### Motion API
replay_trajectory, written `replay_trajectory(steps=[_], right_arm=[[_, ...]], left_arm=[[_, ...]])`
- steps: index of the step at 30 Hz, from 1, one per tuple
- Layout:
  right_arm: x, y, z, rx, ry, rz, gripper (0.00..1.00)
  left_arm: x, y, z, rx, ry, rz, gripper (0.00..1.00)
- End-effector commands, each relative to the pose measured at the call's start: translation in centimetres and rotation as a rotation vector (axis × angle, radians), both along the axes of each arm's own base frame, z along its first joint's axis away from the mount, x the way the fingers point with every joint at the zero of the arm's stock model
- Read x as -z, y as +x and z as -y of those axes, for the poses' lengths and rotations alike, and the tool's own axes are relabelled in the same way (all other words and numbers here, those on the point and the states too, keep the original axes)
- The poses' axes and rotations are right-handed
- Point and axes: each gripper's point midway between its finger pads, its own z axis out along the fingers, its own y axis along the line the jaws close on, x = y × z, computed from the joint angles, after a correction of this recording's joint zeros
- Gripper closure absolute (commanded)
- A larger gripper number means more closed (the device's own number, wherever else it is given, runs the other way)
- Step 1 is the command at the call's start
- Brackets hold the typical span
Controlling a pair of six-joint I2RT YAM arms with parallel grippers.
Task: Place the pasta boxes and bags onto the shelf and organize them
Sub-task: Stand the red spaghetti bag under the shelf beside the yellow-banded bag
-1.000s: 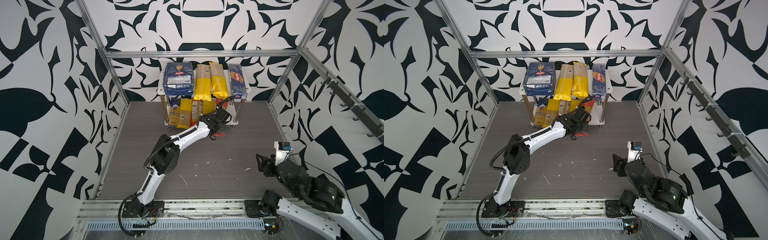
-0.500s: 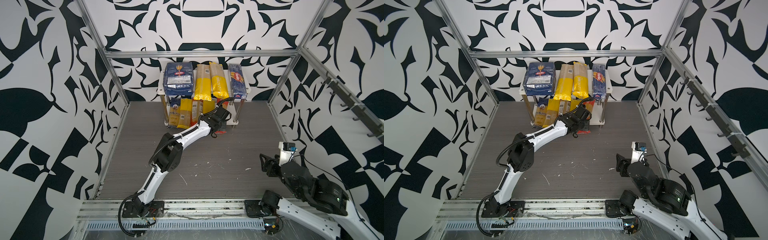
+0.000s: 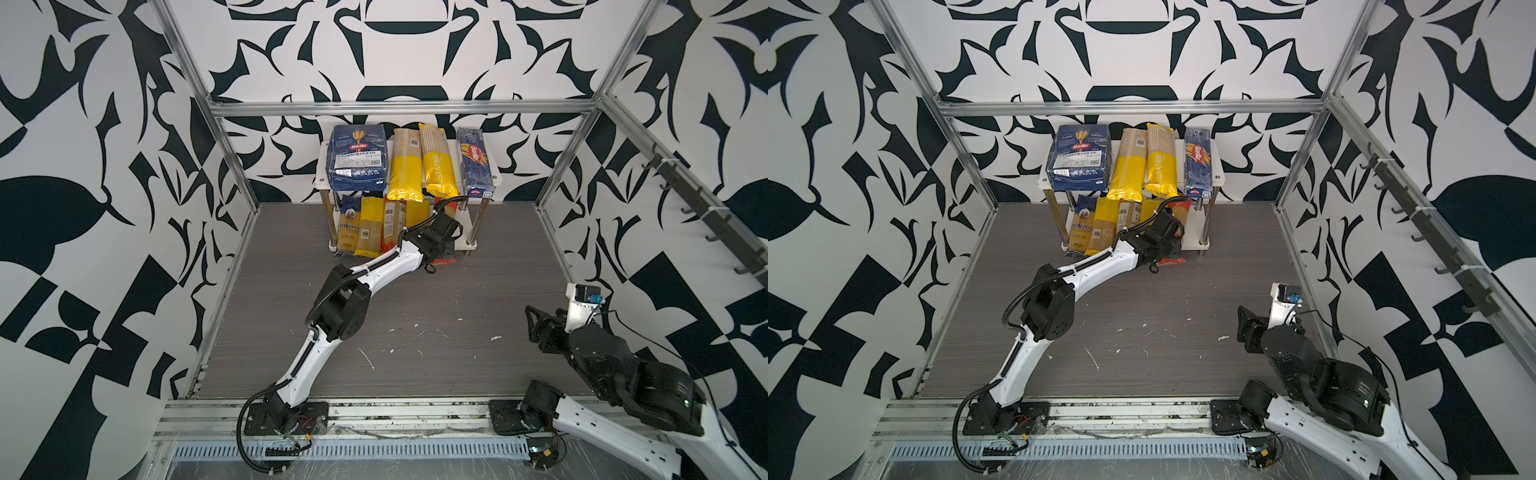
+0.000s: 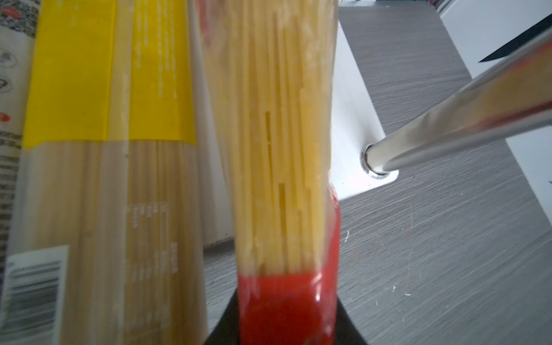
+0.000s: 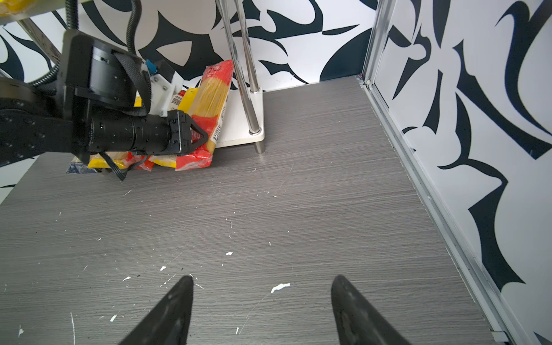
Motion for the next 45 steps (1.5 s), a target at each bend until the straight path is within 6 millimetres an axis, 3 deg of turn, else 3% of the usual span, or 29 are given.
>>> replay_trajectory(steps=[1, 6, 9, 17, 30, 36, 45], right_arm=[[-1.1, -0.1, 1.0, 0.039, 0.023, 0.034, 0.25], [-1.4, -0.2, 1.1, 0.041, 0.016, 0.039, 0.24], [-1.5, -0.2, 1.2, 0.043, 0.016, 0.040, 0.24], [-1.3, -0.1, 1.1, 0.041, 0.009, 0.031, 0.23], [-1.0, 0.0, -0.1, 0.007, 0.040, 0.004, 0.23], [-1.1, 0.0, -0.5, -0.001, 0.060, -0.001, 0.23], [-1.0, -0.1, -0.8, -0.014, 0.076, -0.010, 0.24]], left_arm=[[-7.1, 2.8, 1.7, -0.025, -0.175, 0.167, 0.61], [-7.2, 3.0, 1.8, -0.022, -0.184, 0.163, 0.38], [-6.8, 3.0, 1.9, -0.014, -0.182, 0.154, 0.33], [-5.8, 1.8, 1.6, -0.001, -0.189, 0.101, 0.32], [-5.1, -1.8, -1.6, -0.020, -0.216, 0.051, 0.32], [-5.2, -3.9, -1.8, 0.004, -0.216, 0.036, 0.33], [-3.7, -6.7, -1.8, 0.034, -0.208, 0.000, 0.33]])
